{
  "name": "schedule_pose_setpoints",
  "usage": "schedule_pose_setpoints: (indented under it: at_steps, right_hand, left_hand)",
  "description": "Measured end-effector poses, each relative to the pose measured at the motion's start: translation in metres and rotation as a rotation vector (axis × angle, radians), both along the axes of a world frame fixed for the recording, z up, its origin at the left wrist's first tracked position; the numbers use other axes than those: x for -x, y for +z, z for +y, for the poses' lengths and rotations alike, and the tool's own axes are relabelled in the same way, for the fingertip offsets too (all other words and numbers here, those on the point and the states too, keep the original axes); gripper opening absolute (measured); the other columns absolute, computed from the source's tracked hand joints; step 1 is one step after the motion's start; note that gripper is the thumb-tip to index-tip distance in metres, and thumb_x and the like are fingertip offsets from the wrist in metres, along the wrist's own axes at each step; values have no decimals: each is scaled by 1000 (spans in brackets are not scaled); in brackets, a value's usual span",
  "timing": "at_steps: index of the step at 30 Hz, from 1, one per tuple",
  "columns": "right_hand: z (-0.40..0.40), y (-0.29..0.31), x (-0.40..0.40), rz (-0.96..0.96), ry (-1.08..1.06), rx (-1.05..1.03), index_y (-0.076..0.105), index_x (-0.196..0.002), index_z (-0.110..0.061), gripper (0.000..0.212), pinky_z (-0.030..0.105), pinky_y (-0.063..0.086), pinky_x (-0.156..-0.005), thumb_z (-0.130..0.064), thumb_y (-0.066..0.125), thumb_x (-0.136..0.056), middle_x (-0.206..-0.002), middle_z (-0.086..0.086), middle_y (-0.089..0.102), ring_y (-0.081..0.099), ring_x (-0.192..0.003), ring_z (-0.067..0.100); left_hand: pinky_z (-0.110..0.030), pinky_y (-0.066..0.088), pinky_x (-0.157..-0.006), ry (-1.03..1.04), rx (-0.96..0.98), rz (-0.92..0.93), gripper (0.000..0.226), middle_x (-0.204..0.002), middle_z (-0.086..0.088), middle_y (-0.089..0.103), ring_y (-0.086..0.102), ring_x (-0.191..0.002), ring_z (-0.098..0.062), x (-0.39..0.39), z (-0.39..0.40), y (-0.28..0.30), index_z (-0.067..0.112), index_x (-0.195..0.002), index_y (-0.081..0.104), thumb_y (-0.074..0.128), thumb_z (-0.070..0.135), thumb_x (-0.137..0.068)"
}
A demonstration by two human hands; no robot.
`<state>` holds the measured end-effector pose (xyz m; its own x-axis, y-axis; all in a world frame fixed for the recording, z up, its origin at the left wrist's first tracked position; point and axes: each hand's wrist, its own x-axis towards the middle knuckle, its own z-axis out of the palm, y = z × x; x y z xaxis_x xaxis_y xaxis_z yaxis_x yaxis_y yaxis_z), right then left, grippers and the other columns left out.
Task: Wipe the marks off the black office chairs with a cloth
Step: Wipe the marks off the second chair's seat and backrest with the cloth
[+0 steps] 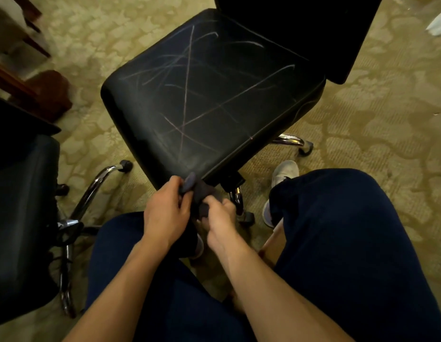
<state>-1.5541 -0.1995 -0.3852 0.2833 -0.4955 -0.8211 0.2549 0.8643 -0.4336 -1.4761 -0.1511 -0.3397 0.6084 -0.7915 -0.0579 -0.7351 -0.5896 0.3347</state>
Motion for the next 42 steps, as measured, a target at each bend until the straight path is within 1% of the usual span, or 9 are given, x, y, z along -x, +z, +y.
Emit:
schedule_pose_setpoints:
  at_steps: [6, 8, 11, 15, 23, 27, 31, 35, 42]
  right_hand:
    - [-52, 1, 12, 37, -161, 43, 55, -90, -5, 7, 15, 36, -35, 2, 56, -90, -69, 7, 55, 52, -48, 11]
    - [-72, -2, 18, -2, -259, 31, 60, -98, -2, 10, 20, 49, -46, 1, 56, -88, -78, 14, 62, 60, -61, 19]
    - [-80, -8, 16, -13, -354, 53, 62, -110, -1, 22, 49, 57, -83, -4, 56, -89, -104, 23, 69, 68, -93, 37]
    - [-56, -8, 11, 129, -267, 205, 56, -95, -25, 6, 45, 54, -93, -19, 57, -93, -110, 9, 68, 66, -103, 25]
    - [-6, -9, -5, -149, -105, 206, 67, -108, -6, 21, 31, 55, -88, 3, 54, -95, -105, 12, 74, 71, -96, 19]
    - [-32, -10, -9, -110, -171, 180, 64, -101, -7, 16, 34, 55, -77, 3, 61, -89, -100, 16, 72, 70, -92, 28]
    - [-81, -7, 7, -93, -279, 155, 59, -95, -11, 15, 24, 54, -58, 2, 61, -90, -86, 12, 68, 67, -72, 18]
    - [-107, -16, 17, -138, -476, 115, 61, -100, -12, 14, 44, 55, -91, -1, 60, -92, -107, 21, 69, 68, -99, 33]
    - [-65, -25, -10, -197, -323, 47, 57, -107, -16, 22, 38, 54, -81, 1, 57, -93, -103, 11, 70, 67, -90, 21]
  left_hand:
    - [-34, 31, -63, -62, 4, -165, 16, -95, -4, 66, 63, -85, -34, 29, -51, 9, 19, -97, 48, 53, 35, -97]
    - [-36, 31, -64, -100, -9, -181, 18, -99, -5, 67, 63, -87, -36, 38, -75, 10, 19, -98, 49, 51, 37, -98]
    - [-36, 32, -64, -156, -10, -180, 19, -98, -2, 65, 63, -84, -30, 48, -100, 10, 23, -92, 37, 50, 37, -98]
    - [-33, 30, -61, -186, -3, -216, 21, -96, 0, 64, 60, -77, -25, 41, -86, 14, 24, -92, 37, 51, 39, -96]
    - [-21, 19, -47, -151, -57, -209, 28, -78, 4, 56, 57, -65, -22, -1, -28, 18, 25, -87, 38, 66, 34, -89]
    - [-30, 27, -55, -149, -23, -204, 28, -77, 1, 56, 63, -71, -30, -3, -41, 17, 23, -87, 36, 61, 33, -94]
    - [-34, 32, -63, -156, -5, -203, 27, -95, -7, 67, 64, -85, -37, 18, -92, 9, 23, -90, 36, 57, 39, -95]
    - [-35, 34, -63, -234, -44, -226, 26, -98, -4, 66, 64, -87, -33, 39, -139, 5, 21, -92, 39, 55, 41, -96]
    - [-34, 36, -60, -185, -61, -212, 21, -91, -7, 67, 64, -83, -37, 16, -96, 15, 19, -96, 50, 61, 37, -91]
